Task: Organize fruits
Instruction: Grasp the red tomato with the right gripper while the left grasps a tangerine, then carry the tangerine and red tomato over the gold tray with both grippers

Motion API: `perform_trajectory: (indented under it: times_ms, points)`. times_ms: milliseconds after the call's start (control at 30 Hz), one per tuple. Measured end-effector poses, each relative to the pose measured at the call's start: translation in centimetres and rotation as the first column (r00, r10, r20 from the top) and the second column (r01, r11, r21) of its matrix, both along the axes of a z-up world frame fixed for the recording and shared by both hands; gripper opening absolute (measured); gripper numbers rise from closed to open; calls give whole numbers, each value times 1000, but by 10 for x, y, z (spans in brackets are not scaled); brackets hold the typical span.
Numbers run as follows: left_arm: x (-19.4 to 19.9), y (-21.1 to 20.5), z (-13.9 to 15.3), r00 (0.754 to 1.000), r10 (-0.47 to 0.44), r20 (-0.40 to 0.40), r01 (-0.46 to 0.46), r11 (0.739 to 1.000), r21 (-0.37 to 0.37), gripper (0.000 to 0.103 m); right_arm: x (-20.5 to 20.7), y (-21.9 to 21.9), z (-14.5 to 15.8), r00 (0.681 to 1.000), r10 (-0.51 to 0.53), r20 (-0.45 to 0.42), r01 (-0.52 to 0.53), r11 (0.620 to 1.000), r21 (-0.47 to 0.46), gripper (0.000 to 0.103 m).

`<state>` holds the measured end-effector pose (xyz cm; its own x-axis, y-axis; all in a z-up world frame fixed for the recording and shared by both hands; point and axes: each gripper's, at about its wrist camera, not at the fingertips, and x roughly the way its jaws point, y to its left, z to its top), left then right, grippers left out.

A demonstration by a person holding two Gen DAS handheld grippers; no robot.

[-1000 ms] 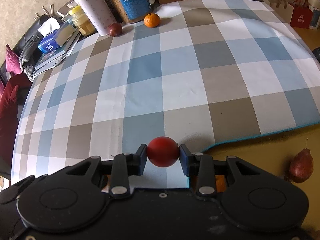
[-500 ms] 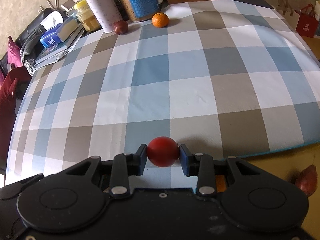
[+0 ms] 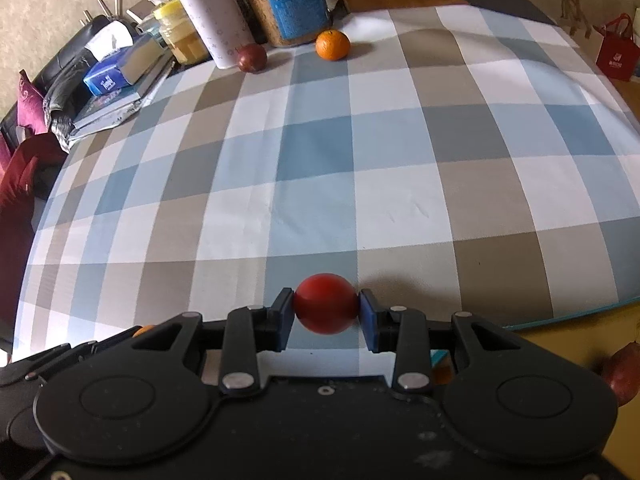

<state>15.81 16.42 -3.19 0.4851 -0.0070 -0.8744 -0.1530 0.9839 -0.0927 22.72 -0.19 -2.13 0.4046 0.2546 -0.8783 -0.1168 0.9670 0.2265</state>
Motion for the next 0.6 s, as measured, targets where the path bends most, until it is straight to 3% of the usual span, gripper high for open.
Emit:
perform_trajectory:
  times_ms: [600]
  points:
    - [-67, 12, 50, 994, 79, 80, -80, 997, 7, 51, -76, -5, 65, 993, 52, 106, -57, 997, 44, 37]
